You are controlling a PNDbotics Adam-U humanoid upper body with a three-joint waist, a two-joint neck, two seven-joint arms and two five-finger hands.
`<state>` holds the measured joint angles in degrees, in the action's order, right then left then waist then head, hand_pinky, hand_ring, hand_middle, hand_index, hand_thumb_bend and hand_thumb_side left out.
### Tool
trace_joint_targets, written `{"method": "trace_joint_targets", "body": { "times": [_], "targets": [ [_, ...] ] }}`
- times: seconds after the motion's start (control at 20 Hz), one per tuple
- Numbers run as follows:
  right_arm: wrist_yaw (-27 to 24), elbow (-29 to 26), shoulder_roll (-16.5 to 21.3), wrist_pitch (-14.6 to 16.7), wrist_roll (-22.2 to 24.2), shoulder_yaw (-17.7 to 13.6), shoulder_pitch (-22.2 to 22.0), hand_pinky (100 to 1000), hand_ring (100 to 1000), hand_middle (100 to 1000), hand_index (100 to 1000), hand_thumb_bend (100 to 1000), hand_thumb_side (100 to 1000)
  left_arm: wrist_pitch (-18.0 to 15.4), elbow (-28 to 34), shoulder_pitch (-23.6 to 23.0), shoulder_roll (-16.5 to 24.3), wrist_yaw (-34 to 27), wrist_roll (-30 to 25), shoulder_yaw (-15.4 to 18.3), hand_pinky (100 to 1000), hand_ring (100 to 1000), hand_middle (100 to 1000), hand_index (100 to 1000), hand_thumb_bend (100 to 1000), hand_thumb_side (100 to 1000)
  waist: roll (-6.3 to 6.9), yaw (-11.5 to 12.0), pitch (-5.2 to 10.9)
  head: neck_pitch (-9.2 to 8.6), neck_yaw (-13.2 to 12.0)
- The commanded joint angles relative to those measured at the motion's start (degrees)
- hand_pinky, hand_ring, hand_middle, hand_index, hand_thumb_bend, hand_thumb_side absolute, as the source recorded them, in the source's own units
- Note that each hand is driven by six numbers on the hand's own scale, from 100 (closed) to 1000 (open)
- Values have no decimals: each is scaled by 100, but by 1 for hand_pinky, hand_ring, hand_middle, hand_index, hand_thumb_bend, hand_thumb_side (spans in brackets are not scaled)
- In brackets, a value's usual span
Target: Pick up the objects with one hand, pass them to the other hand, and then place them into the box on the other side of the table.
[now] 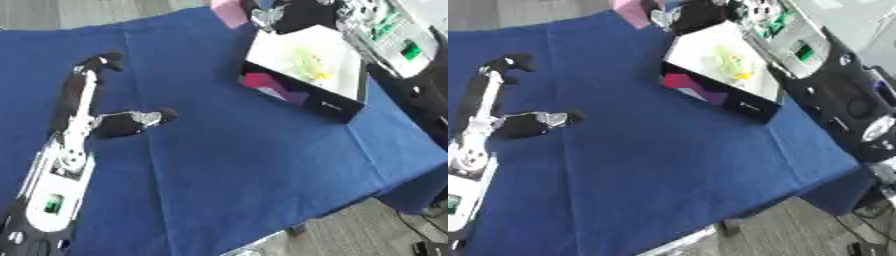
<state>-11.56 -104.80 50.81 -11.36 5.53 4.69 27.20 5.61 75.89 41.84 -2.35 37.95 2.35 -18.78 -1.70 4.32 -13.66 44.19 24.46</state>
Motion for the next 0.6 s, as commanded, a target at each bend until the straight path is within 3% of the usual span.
{"method": "trace_joint_targets", "body": {
  "times": [0.05,0.3,0.6],
  "targets": [
    [-294,115,425,58,-248,-329,-136,935,798,671,705,100,209,14,228,83,111,-54,-18,37,778,863,689,852,951,416,77,-8,153,-8,76],
    [-808,468,691,178,-472,-630,-534,941,804,680,713,100,329,42,452,93,229,-124,-78,12,783,864,699,856,933,421,102,11,110,-8,178],
    [-1154,852,934,406,-696,-924,-934,944,808,685,717,100,388,71,689,114,348,-187,-162,5,781,862,697,857,930,423,135,54,52,-8,286]
  ]
}}
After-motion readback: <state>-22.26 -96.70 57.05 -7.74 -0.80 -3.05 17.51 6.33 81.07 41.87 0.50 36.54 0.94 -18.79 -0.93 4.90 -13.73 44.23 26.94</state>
